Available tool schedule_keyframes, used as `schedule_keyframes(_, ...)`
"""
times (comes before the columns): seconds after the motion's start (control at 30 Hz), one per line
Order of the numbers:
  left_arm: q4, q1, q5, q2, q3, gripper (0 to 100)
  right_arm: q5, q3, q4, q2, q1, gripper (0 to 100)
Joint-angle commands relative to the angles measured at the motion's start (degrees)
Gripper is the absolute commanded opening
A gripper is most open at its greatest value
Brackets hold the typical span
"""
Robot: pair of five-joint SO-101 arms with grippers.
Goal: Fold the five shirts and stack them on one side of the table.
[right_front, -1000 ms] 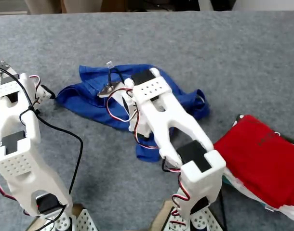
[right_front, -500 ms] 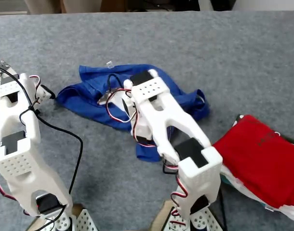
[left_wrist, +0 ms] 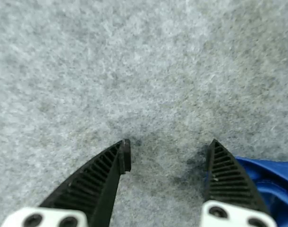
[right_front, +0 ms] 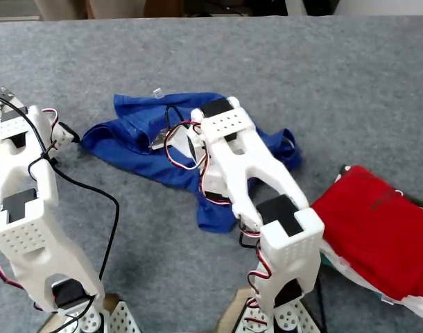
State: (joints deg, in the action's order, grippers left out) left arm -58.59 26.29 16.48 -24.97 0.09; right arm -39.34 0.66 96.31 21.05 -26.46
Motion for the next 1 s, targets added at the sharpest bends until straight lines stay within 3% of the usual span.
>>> schedule_keyframes(0.0,0.6,0.1,-0.3,0.4,-2.8,26,-0.5,-1.2,0.4,-0.2,1.0,8.2)
schedule_keyframes(0.27,0.6,0.1,-0.3,0.4,-2.8,26,-0.5,-1.2,0.4,-0.2,0.8,9.4)
schedule_keyframes(0.57,0.6,0.1,-0.3,0.4,-2.8,26,0.0,-0.8,0.1,-0.1,-5.2,9.4)
schedule_keyframes(0.97,0.6,0.1,-0.3,0.4,-2.8,26,0.0,7.5,-4.2,-0.1,-6.5,9.5)
